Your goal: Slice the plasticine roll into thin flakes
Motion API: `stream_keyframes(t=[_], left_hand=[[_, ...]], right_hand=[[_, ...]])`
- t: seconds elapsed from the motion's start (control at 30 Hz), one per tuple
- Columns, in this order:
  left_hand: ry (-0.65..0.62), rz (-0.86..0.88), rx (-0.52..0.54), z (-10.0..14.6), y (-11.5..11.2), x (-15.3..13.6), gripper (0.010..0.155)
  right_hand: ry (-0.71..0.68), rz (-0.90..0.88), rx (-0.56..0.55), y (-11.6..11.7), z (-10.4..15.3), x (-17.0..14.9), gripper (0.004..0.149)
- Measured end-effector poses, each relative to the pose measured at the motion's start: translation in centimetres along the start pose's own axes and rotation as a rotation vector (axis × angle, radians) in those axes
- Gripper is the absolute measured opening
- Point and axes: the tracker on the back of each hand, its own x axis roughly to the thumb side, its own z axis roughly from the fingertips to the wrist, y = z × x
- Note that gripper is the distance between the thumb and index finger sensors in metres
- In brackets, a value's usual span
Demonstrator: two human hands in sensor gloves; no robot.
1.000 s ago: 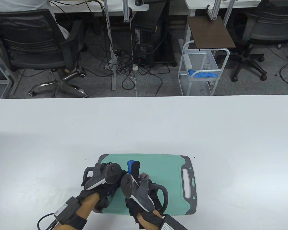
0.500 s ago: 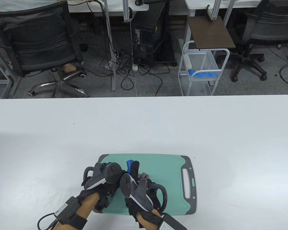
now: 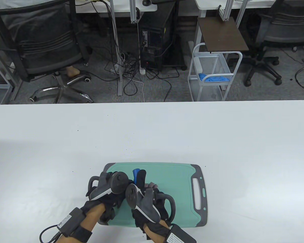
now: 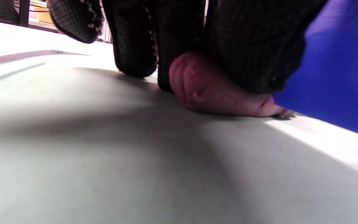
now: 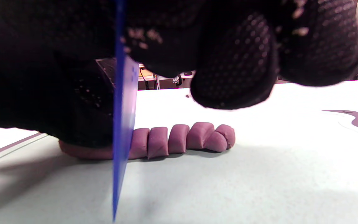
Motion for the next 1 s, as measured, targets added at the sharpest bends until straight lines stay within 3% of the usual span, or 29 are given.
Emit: stream_keyframes(t=[0.73,1.0], left_hand=[[0.004,0.007,-0.002,0.0,0.0,0.0,0.048],[0.005,0.011,-0.002,0.0,0.0,-0.1,0.048]], right_hand=[[-0.013,0.039,-0.039,0.9,-0.3,0.7,0.085],[0.008,0.033,-0.033,0.7,-1.6,1.2,0.085]])
